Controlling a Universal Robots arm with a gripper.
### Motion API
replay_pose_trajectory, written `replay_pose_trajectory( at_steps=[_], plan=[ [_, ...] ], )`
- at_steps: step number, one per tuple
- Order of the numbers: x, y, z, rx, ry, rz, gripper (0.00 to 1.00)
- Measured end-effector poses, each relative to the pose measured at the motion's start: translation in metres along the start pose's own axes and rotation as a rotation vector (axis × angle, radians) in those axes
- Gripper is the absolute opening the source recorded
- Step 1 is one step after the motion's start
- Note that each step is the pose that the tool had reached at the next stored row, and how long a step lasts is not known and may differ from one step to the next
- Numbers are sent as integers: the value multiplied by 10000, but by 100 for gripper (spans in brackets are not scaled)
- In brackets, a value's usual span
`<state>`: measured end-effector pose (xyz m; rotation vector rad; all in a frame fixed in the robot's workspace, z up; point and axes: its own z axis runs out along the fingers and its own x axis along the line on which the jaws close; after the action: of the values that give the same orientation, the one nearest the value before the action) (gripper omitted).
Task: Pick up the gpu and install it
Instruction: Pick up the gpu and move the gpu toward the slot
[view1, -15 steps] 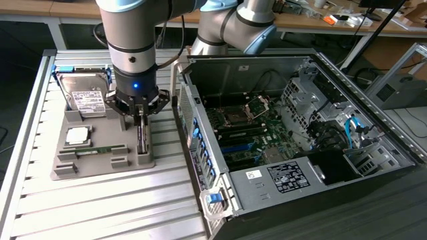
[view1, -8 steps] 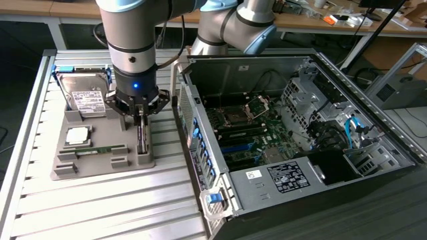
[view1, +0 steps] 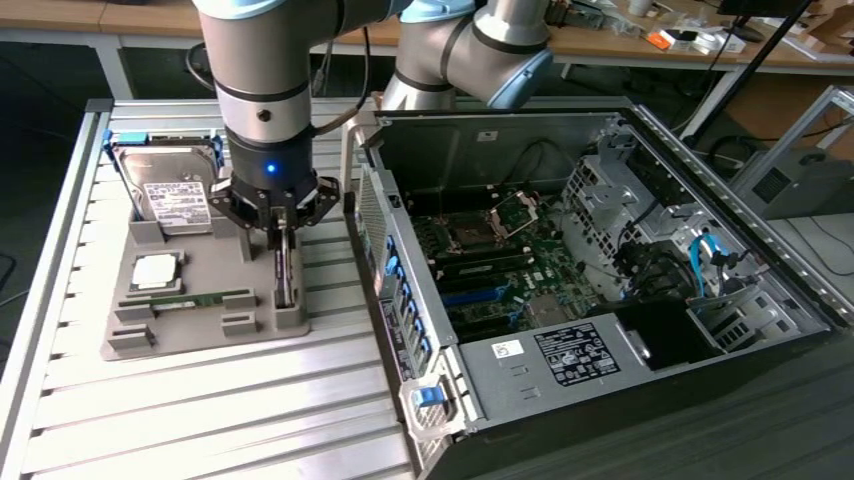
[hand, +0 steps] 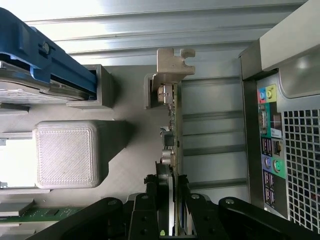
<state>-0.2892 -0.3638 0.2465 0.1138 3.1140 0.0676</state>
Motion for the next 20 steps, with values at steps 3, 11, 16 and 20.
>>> replay_pose_trajectory(
  at_steps=[3, 11, 16, 20],
  plan=[
    [0, 0, -8, 0, 0, 0, 27],
    [-1, 2, -44, 0, 0, 0, 27],
    [-2, 3, -64, -1, -1, 0, 27],
    [-2, 4, -84, 0, 0, 0, 27]
  ],
)
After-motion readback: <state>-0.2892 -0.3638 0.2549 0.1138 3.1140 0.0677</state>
